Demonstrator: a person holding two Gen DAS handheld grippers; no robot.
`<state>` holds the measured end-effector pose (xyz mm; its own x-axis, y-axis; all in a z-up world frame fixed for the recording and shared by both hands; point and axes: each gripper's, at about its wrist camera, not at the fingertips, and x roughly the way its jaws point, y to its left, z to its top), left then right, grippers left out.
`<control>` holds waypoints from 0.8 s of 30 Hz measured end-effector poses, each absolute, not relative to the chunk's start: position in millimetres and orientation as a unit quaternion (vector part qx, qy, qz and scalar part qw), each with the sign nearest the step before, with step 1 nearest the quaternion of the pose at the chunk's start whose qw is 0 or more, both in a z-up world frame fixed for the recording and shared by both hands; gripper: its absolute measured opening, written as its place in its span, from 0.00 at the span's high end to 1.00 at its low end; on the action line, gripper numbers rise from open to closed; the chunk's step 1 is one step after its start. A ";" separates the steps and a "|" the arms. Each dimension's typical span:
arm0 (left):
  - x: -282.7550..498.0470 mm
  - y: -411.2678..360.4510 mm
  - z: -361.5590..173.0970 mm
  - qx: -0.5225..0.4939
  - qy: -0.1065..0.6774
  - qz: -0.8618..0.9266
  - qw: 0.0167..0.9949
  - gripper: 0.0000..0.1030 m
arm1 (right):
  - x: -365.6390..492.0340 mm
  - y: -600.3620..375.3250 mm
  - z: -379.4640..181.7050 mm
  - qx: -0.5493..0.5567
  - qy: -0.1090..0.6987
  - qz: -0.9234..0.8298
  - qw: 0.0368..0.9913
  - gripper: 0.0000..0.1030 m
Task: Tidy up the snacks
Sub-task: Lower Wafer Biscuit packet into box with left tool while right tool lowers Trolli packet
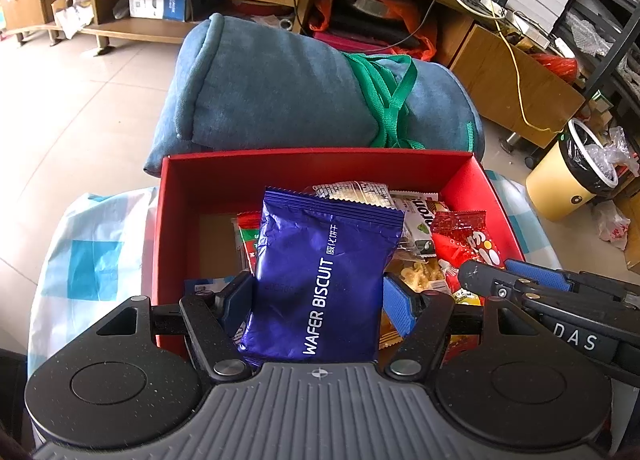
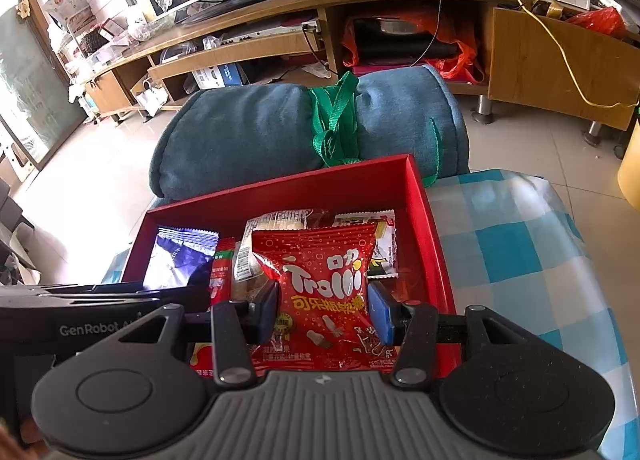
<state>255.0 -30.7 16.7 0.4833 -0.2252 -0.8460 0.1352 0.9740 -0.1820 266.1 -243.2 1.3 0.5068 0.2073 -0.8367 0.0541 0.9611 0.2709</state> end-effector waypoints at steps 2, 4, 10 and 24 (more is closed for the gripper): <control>255.0 -31.2 15.5 -0.044 0.499 -0.104 0.859 0.28 | 266.2 -241.8 0.4 0.129 0.497 0.044 0.857 0.58; 255.5 -31.7 14.0 -0.043 0.501 -0.103 0.858 0.28 | 266.7 -240.3 -1.1 0.125 0.498 0.044 0.857 0.58; 255.8 -30.8 11.3 -0.037 0.503 -0.097 0.858 0.26 | 267.1 -237.4 -2.6 0.112 0.502 0.035 0.857 0.56; 221.9 -17.9 26.8 -0.019 0.479 -0.073 0.875 0.17 | 229.3 -233.8 23.7 0.109 0.486 0.016 0.867 0.50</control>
<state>221.9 -17.9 26.8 0.5310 -0.1466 -0.8346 0.1103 0.9885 -0.1035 229.3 -233.8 23.7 0.5266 0.1338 -0.8395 0.0785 0.9756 0.2048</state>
